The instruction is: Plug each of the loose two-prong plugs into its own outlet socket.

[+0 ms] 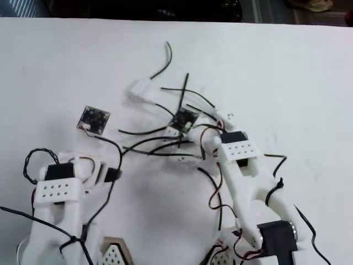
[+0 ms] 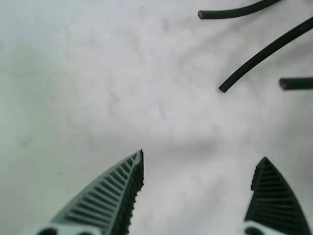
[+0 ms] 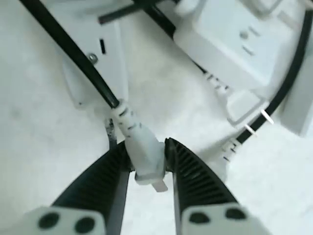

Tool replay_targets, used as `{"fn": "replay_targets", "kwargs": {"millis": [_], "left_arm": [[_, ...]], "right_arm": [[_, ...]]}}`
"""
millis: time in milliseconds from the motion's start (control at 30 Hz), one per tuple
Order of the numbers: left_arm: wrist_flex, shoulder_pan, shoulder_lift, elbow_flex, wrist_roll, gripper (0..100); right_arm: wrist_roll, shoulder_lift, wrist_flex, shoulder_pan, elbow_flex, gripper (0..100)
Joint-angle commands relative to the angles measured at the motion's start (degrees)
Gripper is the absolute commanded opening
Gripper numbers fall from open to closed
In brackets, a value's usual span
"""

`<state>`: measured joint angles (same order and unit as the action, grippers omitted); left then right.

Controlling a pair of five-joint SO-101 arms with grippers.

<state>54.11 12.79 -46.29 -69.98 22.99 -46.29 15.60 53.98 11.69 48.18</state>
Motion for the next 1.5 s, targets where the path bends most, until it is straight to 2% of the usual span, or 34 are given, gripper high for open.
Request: {"fn": "replay_targets", "kwargs": {"millis": [0,200,400,1000,1267,1467], "left_arm": [[-1.0,0.4,-1.1,-0.1,0.1,34],[-1.0,0.4,-1.1,-0.1,0.1,34],[-1.0,0.4,-1.1,-0.3,0.1,34],[-1.1,0.3,-1.4,-0.6,0.1,34],[-1.1,0.3,-1.4,-0.6,0.1,34],[-1.1,0.3,-1.4,-0.6,0.2,34]], "right_arm": [[1.8,2.3,1.4,-4.4,-1.1,1.7],[2.0,2.3,1.0,-5.3,1.4,2.1],[2.2,2.3,1.7,-3.7,3.3,13.8],[1.8,1.6,-1.2,-2.4,2.8,13.3],[1.7,-0.2,-1.1,-2.5,2.4,2.1],[1.8,3.9,-0.1,-2.5,2.4,1.7]]}}
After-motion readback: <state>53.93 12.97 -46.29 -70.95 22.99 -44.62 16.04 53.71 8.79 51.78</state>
